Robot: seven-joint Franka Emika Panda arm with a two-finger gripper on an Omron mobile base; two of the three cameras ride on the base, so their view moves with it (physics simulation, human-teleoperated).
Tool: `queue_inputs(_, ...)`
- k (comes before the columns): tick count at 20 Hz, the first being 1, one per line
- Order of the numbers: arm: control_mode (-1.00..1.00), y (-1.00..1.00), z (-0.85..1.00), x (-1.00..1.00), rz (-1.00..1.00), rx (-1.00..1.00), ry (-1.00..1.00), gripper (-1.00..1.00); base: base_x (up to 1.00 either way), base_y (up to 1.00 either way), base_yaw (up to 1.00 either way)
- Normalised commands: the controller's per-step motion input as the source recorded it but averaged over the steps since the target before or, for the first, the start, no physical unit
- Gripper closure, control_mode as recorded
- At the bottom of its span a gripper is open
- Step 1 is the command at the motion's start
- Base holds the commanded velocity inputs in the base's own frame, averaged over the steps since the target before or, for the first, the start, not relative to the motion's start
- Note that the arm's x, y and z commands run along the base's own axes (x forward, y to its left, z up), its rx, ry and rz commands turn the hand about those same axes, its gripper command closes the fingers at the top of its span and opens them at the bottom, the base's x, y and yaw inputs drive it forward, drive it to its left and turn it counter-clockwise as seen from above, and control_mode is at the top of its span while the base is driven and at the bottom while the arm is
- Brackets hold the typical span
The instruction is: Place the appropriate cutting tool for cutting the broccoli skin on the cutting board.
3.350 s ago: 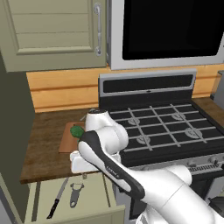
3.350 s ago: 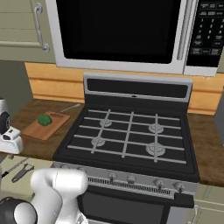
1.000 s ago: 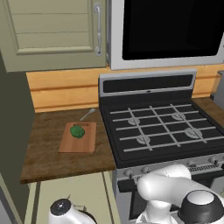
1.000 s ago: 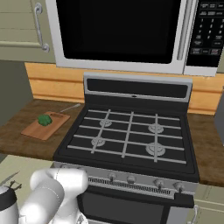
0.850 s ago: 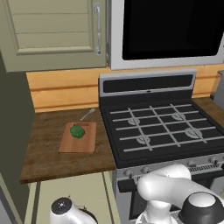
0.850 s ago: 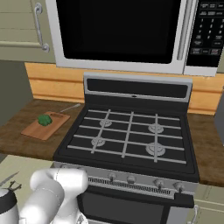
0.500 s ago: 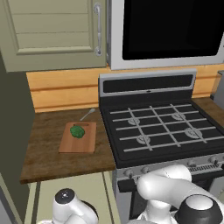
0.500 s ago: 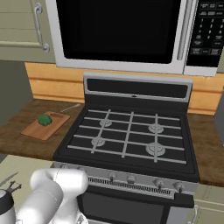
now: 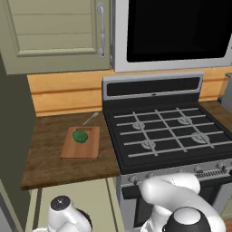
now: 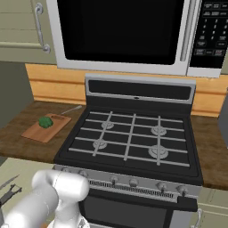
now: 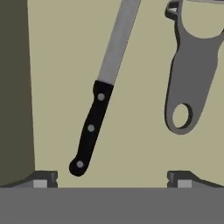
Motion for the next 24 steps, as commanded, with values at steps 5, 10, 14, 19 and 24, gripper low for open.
queue_inputs(5, -1.0, 0.09, -0.21, 0.04, 0.02, -0.02, 0.01, -1.0, 0.0, 0.0, 0.0)
queue_inputs(10, -1.0, 0.0, -0.26, 0.01, 0.01, -0.06, 0.0, -1.0, 0.0, 0.0, 0.0)
queue_inputs(14, -1.0, 0.0, -0.23, 0.12, 0.0, -0.05, 0.0, -1.0, 0.0, 0.0, 0.0)
queue_inputs(19, -1.0, 0.0, -0.06, 0.22, 0.01, -0.01, 0.0, -1.0, 0.0, 0.0, 0.0)
queue_inputs(24, -1.0, 0.07, -0.02, 0.12, 0.0, 0.0, 0.01, -1.0, 0.0, 0.0, 0.0)
